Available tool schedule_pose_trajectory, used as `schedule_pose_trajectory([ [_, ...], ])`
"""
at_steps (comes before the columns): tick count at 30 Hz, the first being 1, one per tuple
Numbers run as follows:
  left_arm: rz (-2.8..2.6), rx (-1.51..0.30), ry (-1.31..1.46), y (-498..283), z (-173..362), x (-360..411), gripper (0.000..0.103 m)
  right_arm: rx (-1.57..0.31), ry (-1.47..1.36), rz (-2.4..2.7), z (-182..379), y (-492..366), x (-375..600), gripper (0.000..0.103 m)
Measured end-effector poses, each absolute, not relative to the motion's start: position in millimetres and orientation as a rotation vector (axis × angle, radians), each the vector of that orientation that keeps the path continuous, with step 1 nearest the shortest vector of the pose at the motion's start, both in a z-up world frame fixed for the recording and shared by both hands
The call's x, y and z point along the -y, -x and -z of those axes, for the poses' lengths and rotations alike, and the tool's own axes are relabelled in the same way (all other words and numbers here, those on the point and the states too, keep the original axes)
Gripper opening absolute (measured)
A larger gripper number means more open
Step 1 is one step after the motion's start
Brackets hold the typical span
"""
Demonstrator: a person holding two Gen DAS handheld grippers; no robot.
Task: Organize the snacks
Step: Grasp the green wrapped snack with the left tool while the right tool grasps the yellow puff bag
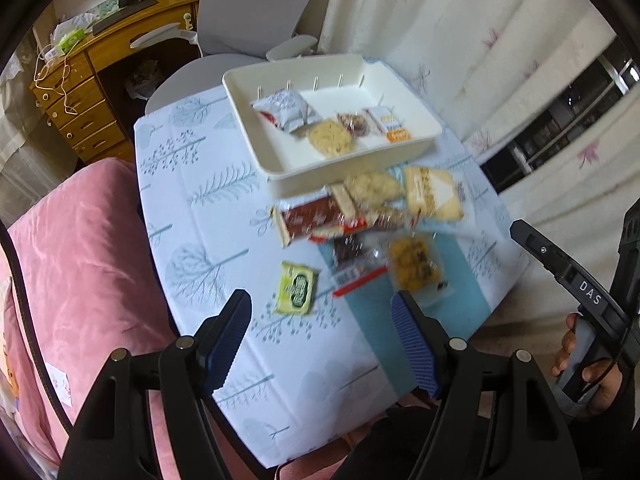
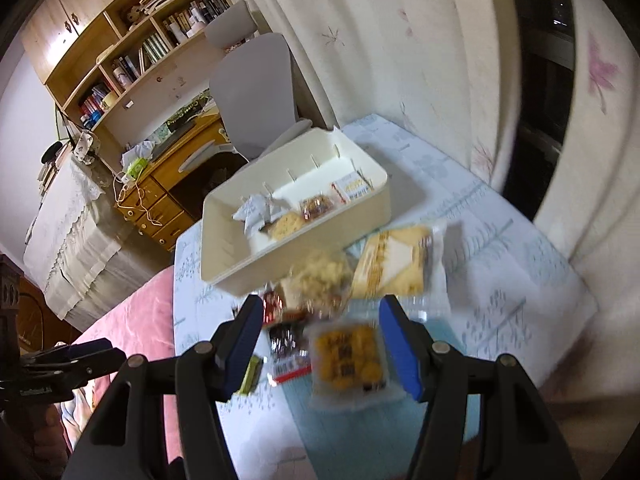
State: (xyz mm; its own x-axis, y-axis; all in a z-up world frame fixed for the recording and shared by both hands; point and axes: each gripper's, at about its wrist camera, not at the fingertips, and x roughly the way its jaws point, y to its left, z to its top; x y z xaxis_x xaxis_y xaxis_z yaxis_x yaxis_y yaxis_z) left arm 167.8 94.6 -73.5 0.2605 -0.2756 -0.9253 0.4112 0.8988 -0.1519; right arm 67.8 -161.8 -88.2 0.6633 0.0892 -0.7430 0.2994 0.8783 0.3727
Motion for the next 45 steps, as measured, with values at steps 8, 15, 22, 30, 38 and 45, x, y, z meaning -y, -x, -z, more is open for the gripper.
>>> schedule_pose_trajectory([
  [8,0.441,-1.247,-0.142,-150.8,105.7,-113.0,0.072,-0.933,-0.517,0.148,116.0,-39.2,136.5,0.061],
  [15,0.421,-1.275,-0.129,-154.8,141.9,-115.5,0.072,-1.027,-0.427,0.155,139.0,-31.3,122.7,0.078],
  [22,0.386,-1.323,-0.076,-172.2,181.8,-110.7,0.075,-1.144,-0.375,0.152,166.0,-42.2,118.4,0.089],
  [30,0.326,-1.368,-0.034,-198.1,217.4,-97.3,0.076,-1.284,-0.284,0.099,192.4,-78.1,118.2,0.098],
  [38,0.27,-1.399,-0.029,-214.2,245.9,-82.5,0.076,-1.417,-0.195,0.01,223.5,-122.1,117.5,0.099],
  [45,0.205,-1.426,-0.013,-222.8,268.9,-73.7,0.076,-1.504,-0.132,-0.056,250.0,-145.7,115.4,0.099],
])
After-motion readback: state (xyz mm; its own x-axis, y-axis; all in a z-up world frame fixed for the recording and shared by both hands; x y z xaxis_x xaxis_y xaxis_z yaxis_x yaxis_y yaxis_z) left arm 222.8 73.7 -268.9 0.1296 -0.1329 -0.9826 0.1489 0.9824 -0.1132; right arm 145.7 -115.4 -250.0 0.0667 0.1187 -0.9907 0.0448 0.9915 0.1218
